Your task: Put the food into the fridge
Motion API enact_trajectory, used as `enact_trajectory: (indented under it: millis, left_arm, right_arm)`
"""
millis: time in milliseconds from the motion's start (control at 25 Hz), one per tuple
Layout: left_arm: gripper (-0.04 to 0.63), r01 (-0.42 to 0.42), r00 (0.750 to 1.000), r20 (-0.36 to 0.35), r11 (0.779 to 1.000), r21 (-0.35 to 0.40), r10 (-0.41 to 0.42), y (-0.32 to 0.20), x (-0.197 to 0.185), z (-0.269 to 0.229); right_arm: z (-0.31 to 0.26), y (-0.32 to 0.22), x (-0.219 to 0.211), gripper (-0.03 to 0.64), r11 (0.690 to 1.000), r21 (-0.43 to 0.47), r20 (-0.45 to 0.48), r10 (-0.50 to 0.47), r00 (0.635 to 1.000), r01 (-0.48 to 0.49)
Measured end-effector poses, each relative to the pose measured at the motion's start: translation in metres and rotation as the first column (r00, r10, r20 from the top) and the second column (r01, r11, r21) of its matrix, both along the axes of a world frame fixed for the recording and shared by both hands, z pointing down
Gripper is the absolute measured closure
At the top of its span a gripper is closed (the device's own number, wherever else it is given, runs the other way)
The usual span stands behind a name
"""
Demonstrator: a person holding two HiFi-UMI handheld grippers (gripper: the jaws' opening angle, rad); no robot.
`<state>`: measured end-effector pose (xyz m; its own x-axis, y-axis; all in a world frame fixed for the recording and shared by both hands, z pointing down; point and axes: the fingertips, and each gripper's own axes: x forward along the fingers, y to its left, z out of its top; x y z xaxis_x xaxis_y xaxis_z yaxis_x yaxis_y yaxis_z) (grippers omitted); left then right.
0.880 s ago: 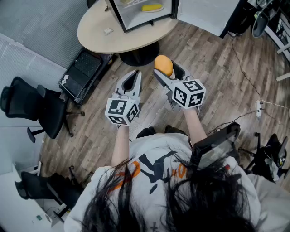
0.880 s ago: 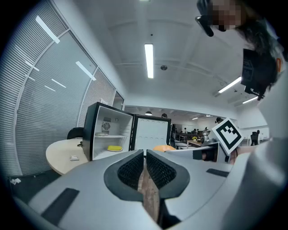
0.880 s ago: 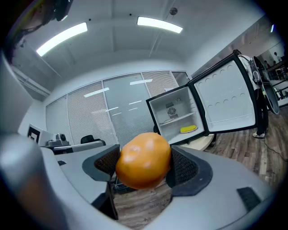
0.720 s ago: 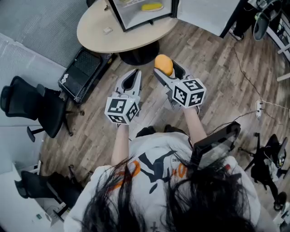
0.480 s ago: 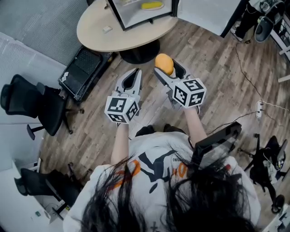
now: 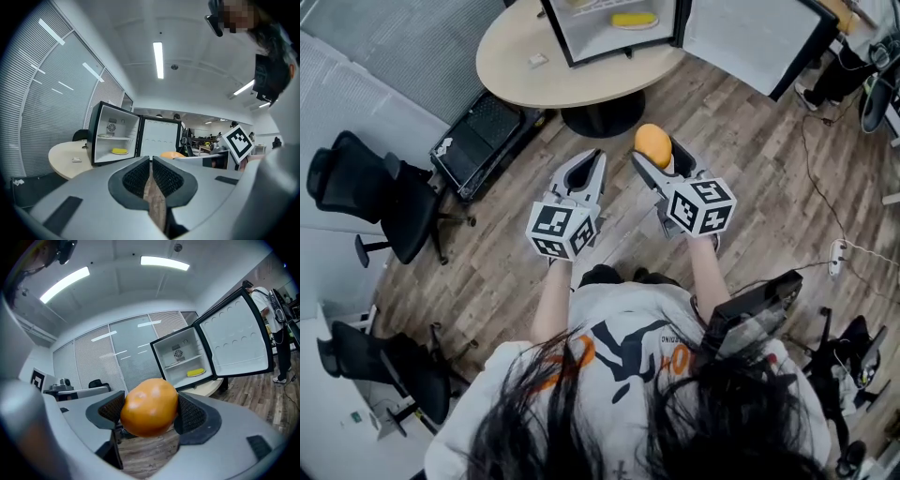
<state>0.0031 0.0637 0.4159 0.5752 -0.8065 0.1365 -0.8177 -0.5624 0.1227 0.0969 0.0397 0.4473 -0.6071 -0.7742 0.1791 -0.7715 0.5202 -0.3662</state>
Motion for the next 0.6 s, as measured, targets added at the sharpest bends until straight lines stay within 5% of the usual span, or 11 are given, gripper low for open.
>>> enact_trajectory:
  millis: [600]
  left_arm:
    - [0.583, 0.038, 0.999, 0.021, 0.998, -0.045, -0.037, -0.01, 0.004, 0.017]
  right_arm:
    - [0.019, -0.012, 0.008, 0.255, 0.998, -0.039, 0.024, -0.04, 0.999, 0.041]
